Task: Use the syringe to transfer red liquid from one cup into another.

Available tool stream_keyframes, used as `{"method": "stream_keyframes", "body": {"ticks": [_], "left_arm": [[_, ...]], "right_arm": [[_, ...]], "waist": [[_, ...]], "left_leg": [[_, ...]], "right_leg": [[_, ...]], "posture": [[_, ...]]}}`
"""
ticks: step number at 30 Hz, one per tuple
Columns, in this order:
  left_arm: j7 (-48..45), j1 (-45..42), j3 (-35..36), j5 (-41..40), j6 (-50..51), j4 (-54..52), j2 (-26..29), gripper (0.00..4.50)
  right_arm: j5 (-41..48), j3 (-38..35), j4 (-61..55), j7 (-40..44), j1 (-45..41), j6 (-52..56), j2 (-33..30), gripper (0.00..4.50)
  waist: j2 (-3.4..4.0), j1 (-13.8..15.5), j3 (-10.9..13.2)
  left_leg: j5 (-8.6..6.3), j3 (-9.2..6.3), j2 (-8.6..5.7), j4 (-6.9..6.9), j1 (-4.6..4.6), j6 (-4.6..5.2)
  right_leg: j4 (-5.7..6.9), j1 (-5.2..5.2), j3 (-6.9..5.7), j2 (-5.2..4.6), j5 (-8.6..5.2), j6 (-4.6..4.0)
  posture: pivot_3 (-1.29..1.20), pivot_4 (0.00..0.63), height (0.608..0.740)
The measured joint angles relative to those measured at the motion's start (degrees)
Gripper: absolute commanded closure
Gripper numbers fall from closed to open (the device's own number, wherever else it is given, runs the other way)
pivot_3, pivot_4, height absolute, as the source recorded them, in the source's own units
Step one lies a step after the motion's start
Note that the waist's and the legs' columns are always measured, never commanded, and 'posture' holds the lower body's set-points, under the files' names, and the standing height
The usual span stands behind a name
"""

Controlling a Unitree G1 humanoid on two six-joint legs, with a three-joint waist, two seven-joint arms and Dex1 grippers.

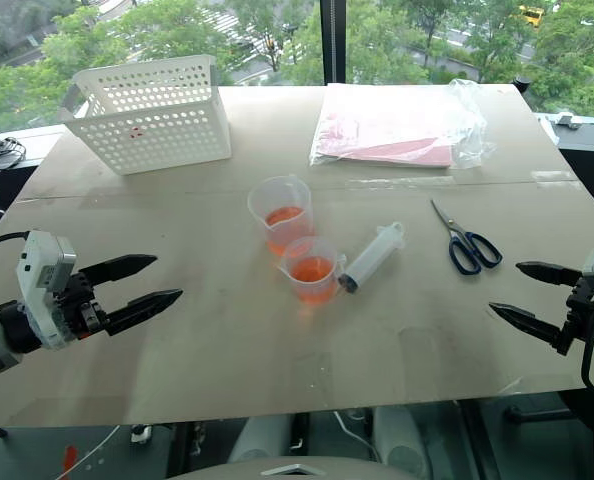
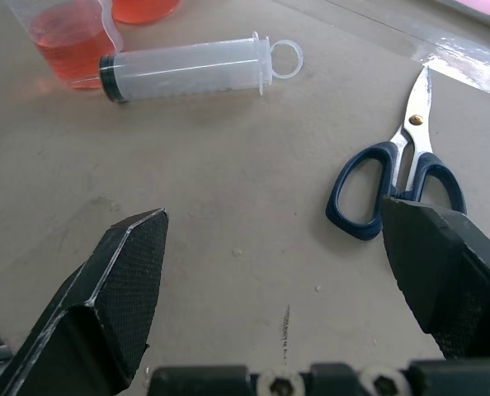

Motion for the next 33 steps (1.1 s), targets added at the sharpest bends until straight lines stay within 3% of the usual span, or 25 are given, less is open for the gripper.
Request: {"method": "stream_keyframes", "body": {"ticks": [5, 11, 17, 19, 21, 24, 29, 33], "left_arm": [[4.2, -4.6, -2.2, -3.7, 2.6, -2.6, -1.1, 0.10], [6.4, -7.0, -2.9, -6.8, 3.9, -5.4, -1.0, 0.10], [7.1, -6.0, -3.8, -7.6, 3.7, -6.7, -1.0, 0.10], [7.4, -5.3, -4.1, -7.6, 3.6, -6.9, -1.0, 0.10], [7.6, -5.1, -4.3, -7.8, 3.6, -7.5, -1.1, 0.10], [6.9, -4.2, -2.3, -9.4, 2.4, -8.6, -1.5, 0.10], [2.0, -1.0, 3.1, -15.0, 1.2, -11.3, -0.4, 0.10], [-0.1, 0.1, 5.9, -18.3, 1.5, -12.5, 1.7, 0.10]], "right_arm": [[0.5, 4.1, -5.1, -3.7, -2.5, 0.0, 3.0, 0.12], [4.4, 9.7, -9.0, -7.2, -10.1, 5.1, 1.9, 0.12], [7.9, 18.2, -12.3, -21.4, -22.5, 21.9, 2.8, 0.12], [12.3, 19.8, -12.0, -29.1, -29.8, 33.3, 8.0, 0.12], [16.6, 19.5, -9.8, -38.2, -38.1, 46.0, 17.3, 0.12], [17.8, 17.6, -5.8, -48.3, -45.1, 61.9, 26.8, 0.12], [23.2, 16.8, -0.1, -59.7, -46.8, 65.0, 29.3, 0.12], [27.8, 16.5, 5.3, -70.0, -48.5, 65.0, 31.6, 0.12]], "waist": [[-0.06, 0.0, 0.0], [-0.06, -0.2, 0.0], [-0.09, -0.2, 0.0], [-0.19, -0.5, 0.0], [-0.26, -0.5, 0.1], [-0.26, 0.2, 0.1], [-0.29, 0.1, 0.0], [-0.28, -0.4, 0.0]], "left_leg": [[0.01, -0.07, 0.11, 0.09, 0.03, 0.01], [0.01, -0.03, -0.02, 0.05, 0.07, 0.01], [0.00, -0.05, 0.00, 0.01, 0.01, 0.00], [0.00, -0.07, 0.09, 0.04, 0.04, 0.00], [0.01, -0.11, 0.10, 0.05, 0.00, 0.00], [0.01, -0.07, 0.11, 0.04, -0.21, 0.00], [0.00, -0.03, 0.02, 0.11, -0.94, 0.03], [0.01, -0.05, -0.10, 0.10, -0.93, 0.03]], "right_leg": [[0.06, 0.01, 0.01, 0.01, 0.02, 0.01], [0.06, 0.00, 0.15, 0.04, 0.02, 0.00], [0.06, -0.08, 0.16, 0.07, 0.08, -0.12], [0.07, -0.09, 0.22, 0.12, 0.18, -0.27], [0.09, -0.13, 0.22, 0.18, 0.28, -0.40], [0.06, -0.20, 0.02, 0.09, 0.27, -0.43], [-0.05, -0.78, 0.00, 0.01, 0.28, -0.40], [0.07, -0.87, 0.01, 0.10, 0.29, -0.38]], "posture": [[0.00, 0.150, 0.740], [0.00, 0.150, 0.740], [0.00, 0.150, 0.740], [0.00, 0.150, 0.740], [0.00, 0.150, 0.740], [0.00, 0.150, 0.740], [0.00, 0.150, 0.740], [0.00, 0.150, 0.740]]}}
